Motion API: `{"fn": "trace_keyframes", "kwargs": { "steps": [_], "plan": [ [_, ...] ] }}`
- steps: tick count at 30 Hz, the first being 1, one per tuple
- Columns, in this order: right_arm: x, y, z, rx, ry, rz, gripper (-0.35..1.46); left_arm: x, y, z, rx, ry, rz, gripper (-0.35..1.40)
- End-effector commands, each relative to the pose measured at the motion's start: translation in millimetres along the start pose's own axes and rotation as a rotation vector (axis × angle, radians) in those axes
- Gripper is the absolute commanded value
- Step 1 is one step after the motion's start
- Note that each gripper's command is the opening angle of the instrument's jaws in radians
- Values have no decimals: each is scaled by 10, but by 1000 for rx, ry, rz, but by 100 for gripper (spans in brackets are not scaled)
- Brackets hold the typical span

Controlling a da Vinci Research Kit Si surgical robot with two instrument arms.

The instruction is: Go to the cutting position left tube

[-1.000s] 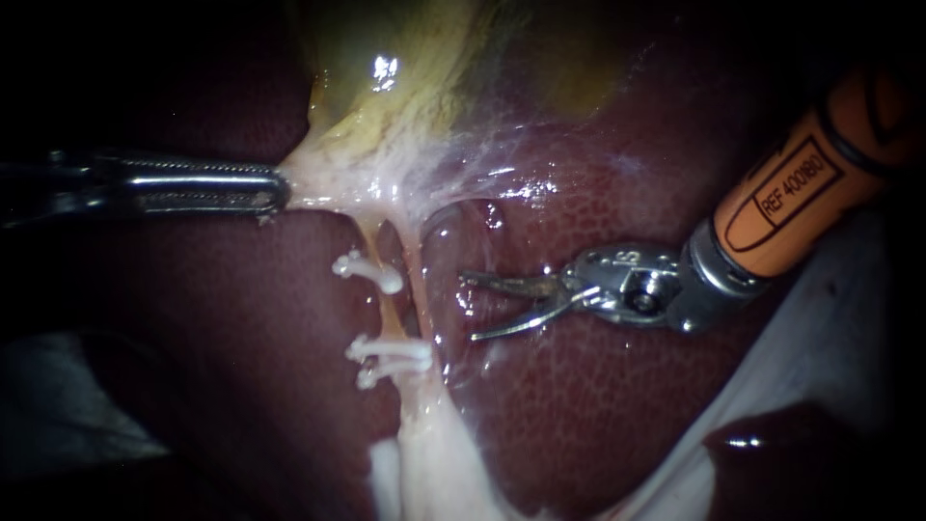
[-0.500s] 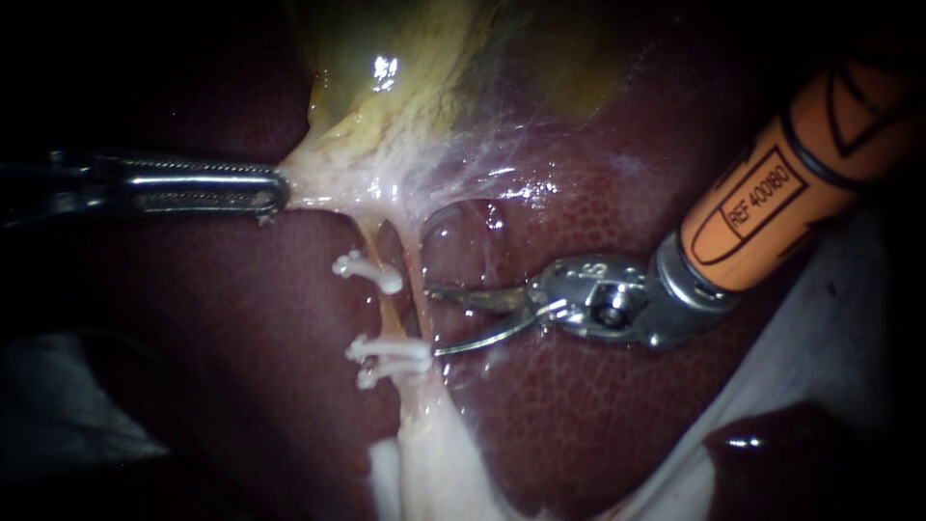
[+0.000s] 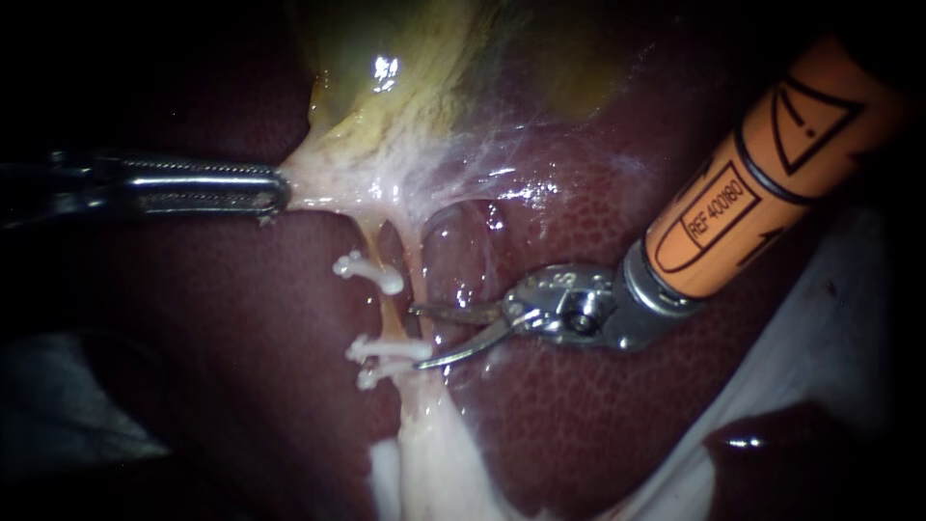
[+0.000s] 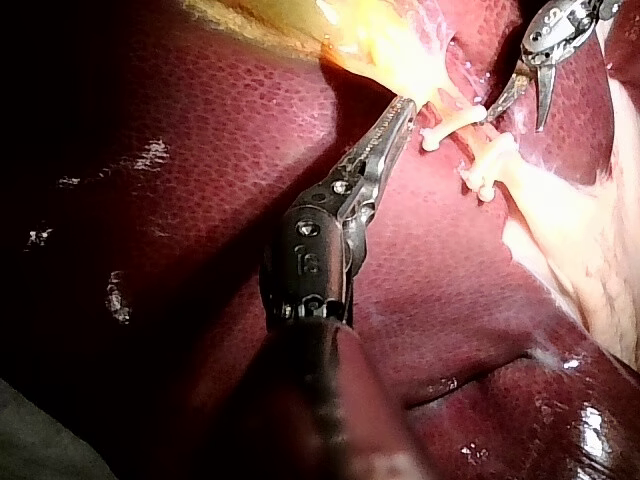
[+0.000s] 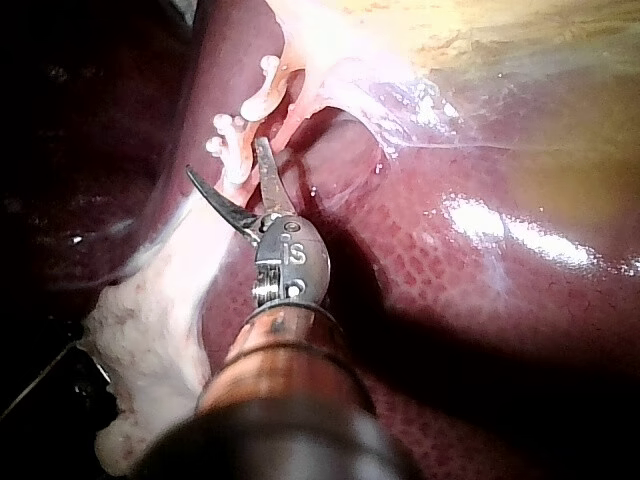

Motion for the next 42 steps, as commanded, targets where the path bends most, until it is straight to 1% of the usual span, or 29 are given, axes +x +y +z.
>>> {"fn": "trace_keyframes", "kwargs": {
  "steps": [1,6,9,12,18,23,27,30,35,39,42],
  "plan": [
    [-1,4,-1,-6,3,0,140,0,0,0,0,0,0,-35],
    [-5,20,-1,-18,7,-1,140,-1,0,2,2,0,0,-35],
    [-8,26,-1,-20,6,-2,140,-1,0,3,2,0,0,-35],
    [-8,27,0,-20,6,-3,140,-1,0,3,2,0,0,-35],
    [-7,29,1,-23,7,-2,140,-1,0,3,2,0,1,-35],
    [-7,28,1,-2,17,-4,141,-1,0,3,2,0,1,-35],
    [-5,25,4,14,19,1,141,-1,0,3,2,1,1,-35],
    [-3,23,9,26,16,-2,141,-1,0,3,2,1,1,-35],
    [1,22,24,48,11,-17,140,-1,0,3,2,1,1,-35],
    [3,21,32,62,18,-30,138,-1,0,3,2,1,1,-35],
    [7,20,37,72,37,-33,138,-1,0,3,2,1,1,-35]
  ]
}}
